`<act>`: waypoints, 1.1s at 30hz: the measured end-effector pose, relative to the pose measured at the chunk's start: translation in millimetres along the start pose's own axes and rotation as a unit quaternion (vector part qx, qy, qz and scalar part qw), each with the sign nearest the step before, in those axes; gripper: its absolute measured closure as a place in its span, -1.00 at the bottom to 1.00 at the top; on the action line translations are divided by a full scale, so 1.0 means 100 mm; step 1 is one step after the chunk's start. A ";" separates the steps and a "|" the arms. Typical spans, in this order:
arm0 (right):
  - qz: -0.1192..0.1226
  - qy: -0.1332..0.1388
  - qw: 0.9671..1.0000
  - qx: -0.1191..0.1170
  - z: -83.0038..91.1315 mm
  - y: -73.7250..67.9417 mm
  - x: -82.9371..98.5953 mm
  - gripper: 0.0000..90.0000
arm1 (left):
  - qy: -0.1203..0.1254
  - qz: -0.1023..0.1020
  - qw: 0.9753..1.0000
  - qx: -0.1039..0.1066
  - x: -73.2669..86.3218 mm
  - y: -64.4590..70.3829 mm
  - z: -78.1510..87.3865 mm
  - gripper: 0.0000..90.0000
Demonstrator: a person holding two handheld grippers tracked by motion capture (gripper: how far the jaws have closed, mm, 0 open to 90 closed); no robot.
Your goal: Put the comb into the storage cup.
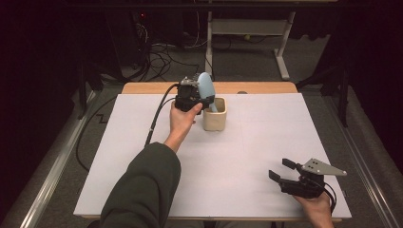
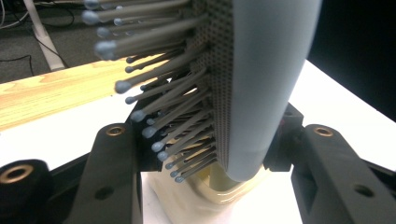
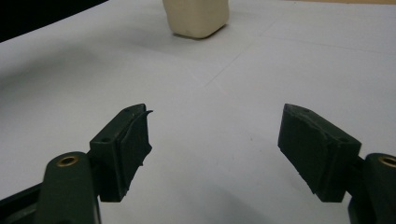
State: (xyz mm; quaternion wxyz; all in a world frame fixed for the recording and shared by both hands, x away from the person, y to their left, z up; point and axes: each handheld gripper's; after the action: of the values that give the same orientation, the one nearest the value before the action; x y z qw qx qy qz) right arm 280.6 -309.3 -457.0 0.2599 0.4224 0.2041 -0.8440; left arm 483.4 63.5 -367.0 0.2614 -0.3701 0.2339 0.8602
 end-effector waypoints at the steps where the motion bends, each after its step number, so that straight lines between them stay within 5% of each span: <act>1: 0.001 0.000 1.000 0.001 0.00 0.00 0.00 -0.43 | -0.002 -0.003 1.000 0.000 0.00 0.00 0.00 0.14; 15: 0.001 0.000 1.000 0.000 0.00 0.00 0.00 -0.43 | -0.002 -0.008 1.000 0.000 0.02 0.04 -0.05 0.02; 33: 0.003 0.003 1.000 0.000 0.00 0.00 0.00 -0.43 | -0.009 -0.012 1.000 0.008 0.04 0.01 -0.04 -0.37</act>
State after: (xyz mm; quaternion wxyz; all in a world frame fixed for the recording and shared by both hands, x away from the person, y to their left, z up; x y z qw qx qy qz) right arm 280.3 -309.1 -456.7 0.2618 0.4253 0.2035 -0.8421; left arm 482.8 61.8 -372.4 0.2764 -0.3630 0.2339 0.8586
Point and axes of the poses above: each handheld gripper's, and its own axes: z roughly backward along the jaws, x roughly out of its underside, y roughly to its right, and after that the axes turned 8 degrees about -y, right-handed
